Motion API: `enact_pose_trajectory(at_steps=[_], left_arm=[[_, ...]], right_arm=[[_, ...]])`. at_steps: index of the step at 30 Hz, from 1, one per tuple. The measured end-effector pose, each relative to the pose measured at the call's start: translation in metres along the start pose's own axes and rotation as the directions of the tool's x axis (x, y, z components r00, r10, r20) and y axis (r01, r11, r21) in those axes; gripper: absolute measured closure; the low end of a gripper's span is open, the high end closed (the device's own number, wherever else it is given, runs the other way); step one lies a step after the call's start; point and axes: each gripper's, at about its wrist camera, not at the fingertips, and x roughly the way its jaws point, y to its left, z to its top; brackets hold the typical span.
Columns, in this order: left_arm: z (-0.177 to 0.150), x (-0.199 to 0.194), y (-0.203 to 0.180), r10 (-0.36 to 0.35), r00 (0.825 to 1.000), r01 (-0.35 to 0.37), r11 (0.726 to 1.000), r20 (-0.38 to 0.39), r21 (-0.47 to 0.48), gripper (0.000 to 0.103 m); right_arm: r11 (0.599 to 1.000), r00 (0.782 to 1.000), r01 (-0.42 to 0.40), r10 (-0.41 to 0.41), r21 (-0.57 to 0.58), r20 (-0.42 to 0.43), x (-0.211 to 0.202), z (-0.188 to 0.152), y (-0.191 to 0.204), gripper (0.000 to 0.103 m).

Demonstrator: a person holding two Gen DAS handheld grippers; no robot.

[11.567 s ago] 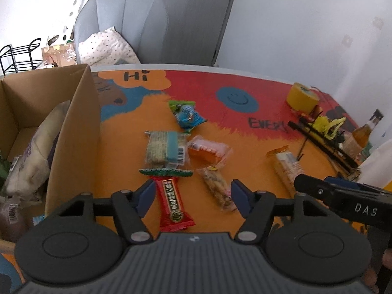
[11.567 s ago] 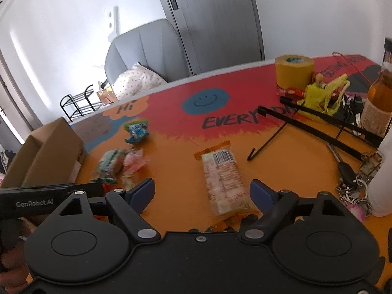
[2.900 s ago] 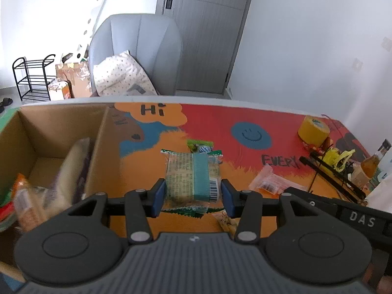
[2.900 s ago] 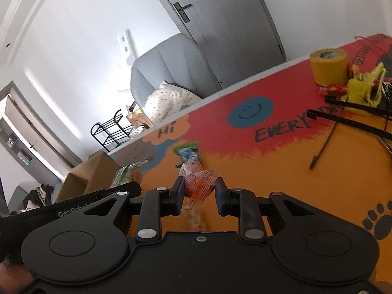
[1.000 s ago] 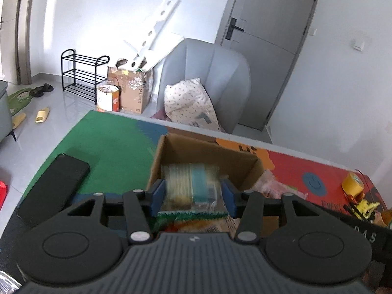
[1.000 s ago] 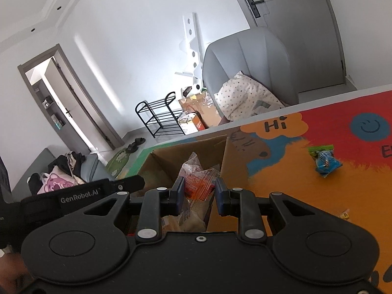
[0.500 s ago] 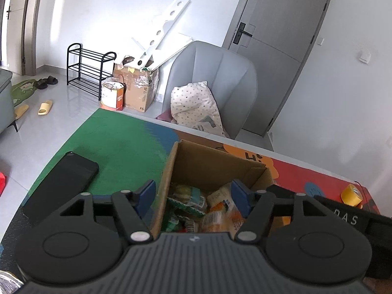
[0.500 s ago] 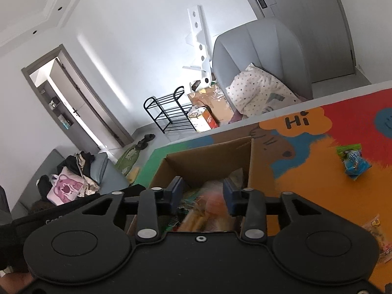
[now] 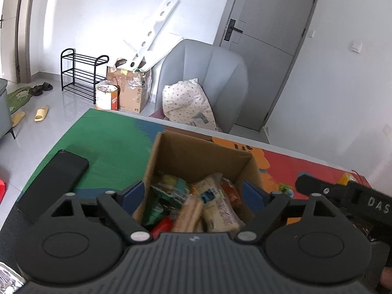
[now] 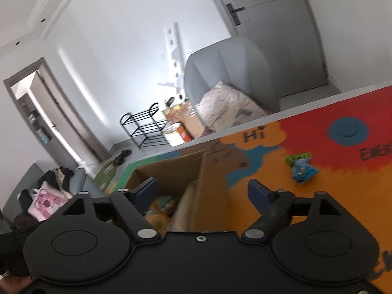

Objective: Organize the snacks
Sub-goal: 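Withdraw both tools from the box back toward the remaining snacks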

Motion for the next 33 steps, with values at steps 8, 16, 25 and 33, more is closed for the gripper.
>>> enact_pose_trajectory(at_steps=[8,16,25,33], left_arm=[[-0.012,-0.005,-0.023,-0.015,1.000,0.016,0.999,-0.005,0.044,0.009],[-0.026,-0.004,-0.050,-0.065,0.997,0.067,0.995,-0.033,0.078,0.005],[-0.038,-0.004,-0.079,-0.119,0.991,0.126,0.984,-0.059,0.127,0.004],[-0.045,-0.002,-0.101,-0.143,0.987,0.153,0.976,-0.073,0.154,0.004]], right_arm=[[0.997,0.997,0.074,-0.074,0.023,0.008,-0.021,-0.007,-0.026,0.012],[0.994,0.995,0.104,-0.104,0.020,-0.004,-0.039,-0.016,-0.050,0.004],[0.990,0.991,0.134,-0.134,0.054,0.003,-0.057,-0.024,-0.081,0.000],[0.989,0.991,0.134,-0.134,0.060,-0.006,-0.063,-0.030,-0.101,0.000]])
